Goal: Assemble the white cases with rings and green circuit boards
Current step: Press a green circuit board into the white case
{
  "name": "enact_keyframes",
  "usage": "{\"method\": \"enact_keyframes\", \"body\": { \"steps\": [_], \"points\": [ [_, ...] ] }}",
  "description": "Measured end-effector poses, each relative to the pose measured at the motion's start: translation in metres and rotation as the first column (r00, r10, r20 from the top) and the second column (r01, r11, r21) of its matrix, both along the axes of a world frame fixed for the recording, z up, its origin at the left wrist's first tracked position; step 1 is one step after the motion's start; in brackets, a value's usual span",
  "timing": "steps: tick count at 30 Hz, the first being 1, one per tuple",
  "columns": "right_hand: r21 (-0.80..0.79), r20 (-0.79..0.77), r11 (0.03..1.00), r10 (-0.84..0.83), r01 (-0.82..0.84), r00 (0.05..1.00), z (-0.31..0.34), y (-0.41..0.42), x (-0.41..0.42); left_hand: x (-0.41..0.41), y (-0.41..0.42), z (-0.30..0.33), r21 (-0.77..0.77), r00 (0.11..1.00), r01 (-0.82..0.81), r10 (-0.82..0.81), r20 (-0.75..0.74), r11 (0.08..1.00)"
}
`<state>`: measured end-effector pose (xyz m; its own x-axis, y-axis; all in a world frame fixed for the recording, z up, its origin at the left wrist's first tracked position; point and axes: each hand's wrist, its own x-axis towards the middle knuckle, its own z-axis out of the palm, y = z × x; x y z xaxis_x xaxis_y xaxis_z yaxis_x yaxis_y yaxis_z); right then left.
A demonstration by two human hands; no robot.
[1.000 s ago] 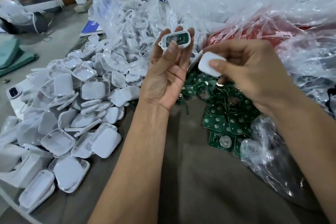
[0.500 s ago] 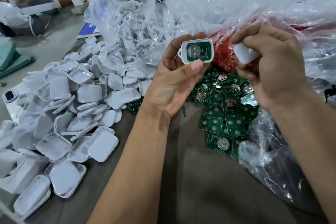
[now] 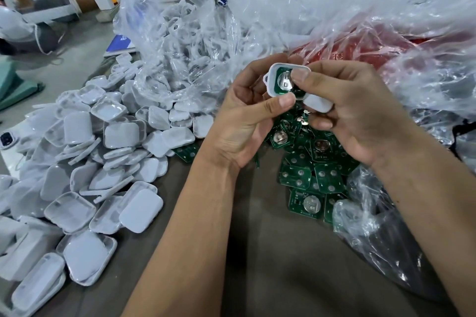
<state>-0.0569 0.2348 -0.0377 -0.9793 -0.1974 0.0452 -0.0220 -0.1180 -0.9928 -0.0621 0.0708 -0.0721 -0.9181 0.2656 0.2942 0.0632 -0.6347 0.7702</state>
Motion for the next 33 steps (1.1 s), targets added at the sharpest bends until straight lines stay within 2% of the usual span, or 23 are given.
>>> {"method": "enact_keyframes", "body": {
  "steps": [4, 7, 12, 20, 33],
  "points": [
    [-0.021, -0.08, 0.995, -0.099, 0.097, 0.992, -0.004, -0.002, -0.002, -0.001, 0.001, 0.0, -0.037, 0.994, -0.061, 0.064, 0.087, 0.997],
    [-0.013, -0.114, 0.987, -0.16, 0.159, 0.981, -0.008, -0.003, -0.004, -0.001, 0.003, 0.003, -0.069, 0.972, -0.182, 0.19, 0.141, 0.981],
    [-0.024, -0.053, 0.982, -0.187, 0.186, 0.981, -0.011, -0.004, -0.008, 0.0, 0.008, 0.004, -0.173, 0.919, -0.359, 0.379, 0.107, 0.917],
    [-0.026, -0.027, 0.982, -0.187, 0.187, 0.982, -0.012, -0.003, -0.009, 0.001, 0.009, 0.005, -0.188, 0.909, -0.386, 0.407, 0.09, 0.903],
    [0.006, -0.069, 0.979, -0.201, 0.202, 0.977, -0.012, -0.004, -0.009, 0.004, 0.011, 0.007, -0.232, 0.89, -0.423, 0.45, 0.077, 0.876]
  ]
}}
